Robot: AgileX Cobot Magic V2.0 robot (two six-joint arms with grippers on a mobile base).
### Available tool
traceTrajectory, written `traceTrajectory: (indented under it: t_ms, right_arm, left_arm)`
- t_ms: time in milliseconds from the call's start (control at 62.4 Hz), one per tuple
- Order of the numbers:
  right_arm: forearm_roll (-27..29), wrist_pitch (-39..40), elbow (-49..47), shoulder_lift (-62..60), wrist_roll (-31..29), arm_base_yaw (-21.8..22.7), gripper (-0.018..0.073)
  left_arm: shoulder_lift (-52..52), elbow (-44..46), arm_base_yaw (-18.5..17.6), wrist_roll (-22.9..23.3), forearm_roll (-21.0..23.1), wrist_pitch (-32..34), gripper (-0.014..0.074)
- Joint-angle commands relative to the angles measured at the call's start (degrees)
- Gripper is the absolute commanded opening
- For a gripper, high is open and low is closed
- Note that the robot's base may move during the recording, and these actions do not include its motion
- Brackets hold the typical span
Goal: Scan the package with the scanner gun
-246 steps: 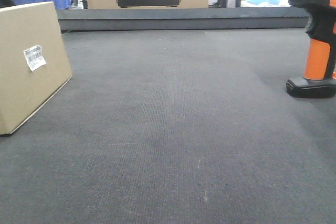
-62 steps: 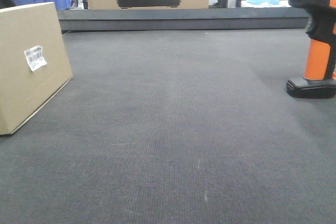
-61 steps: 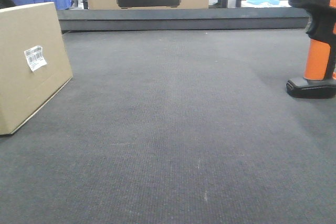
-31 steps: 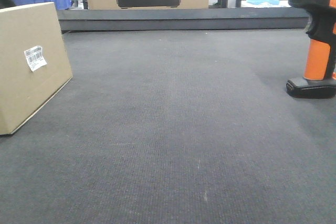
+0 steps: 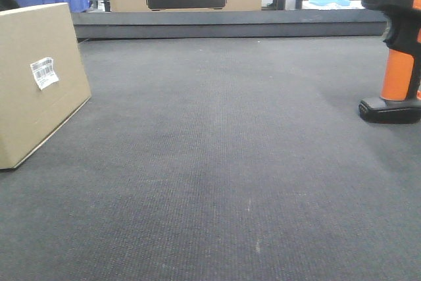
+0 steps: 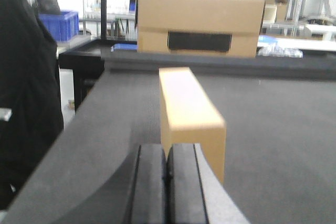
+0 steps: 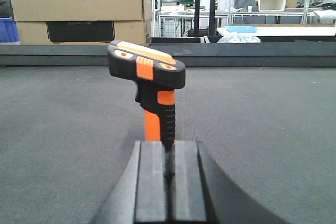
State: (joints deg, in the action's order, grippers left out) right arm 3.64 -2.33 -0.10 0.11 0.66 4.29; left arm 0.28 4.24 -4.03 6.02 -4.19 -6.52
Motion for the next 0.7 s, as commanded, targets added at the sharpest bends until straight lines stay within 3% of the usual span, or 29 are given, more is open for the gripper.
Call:
traceTrajectory:
  t_ms: [0,64,96,208,689]
  right_arm:
    - [-0.21,1.05,0.1,-0.11,-0.1,-0.25,-0.0168]
    - [-0.21,1.05,0.1,-0.11,-0.1,-0.25,-0.0168]
    - [-0.21,1.05,0.1,-0.11,-0.1,-0.25,-0.0168]
    - [-0.21,1.05,0.1,-0.11,-0.1,-0.25,-0.0168]
    - [-0.21,1.05,0.1,-0.11,-0.1,-0.25,-0.0168]
  left_arm:
    - [-0.28,-3.59,0.17,-0.12,2.21,4.98,-0.0091]
    - [-0.28,-4.24,1.01,-0.12,3.64,7.84,-0.0091]
    - [-0.28,-4.24,1.47,-0.12,3.64,5.08,-0.0091]
    - [-0.28,-4.24,3.3,-0.12,3.64,4.98,-0.0091]
    - [-0.28,-4.24,3.31,-0.12,1.18,6.52,-0.0091]
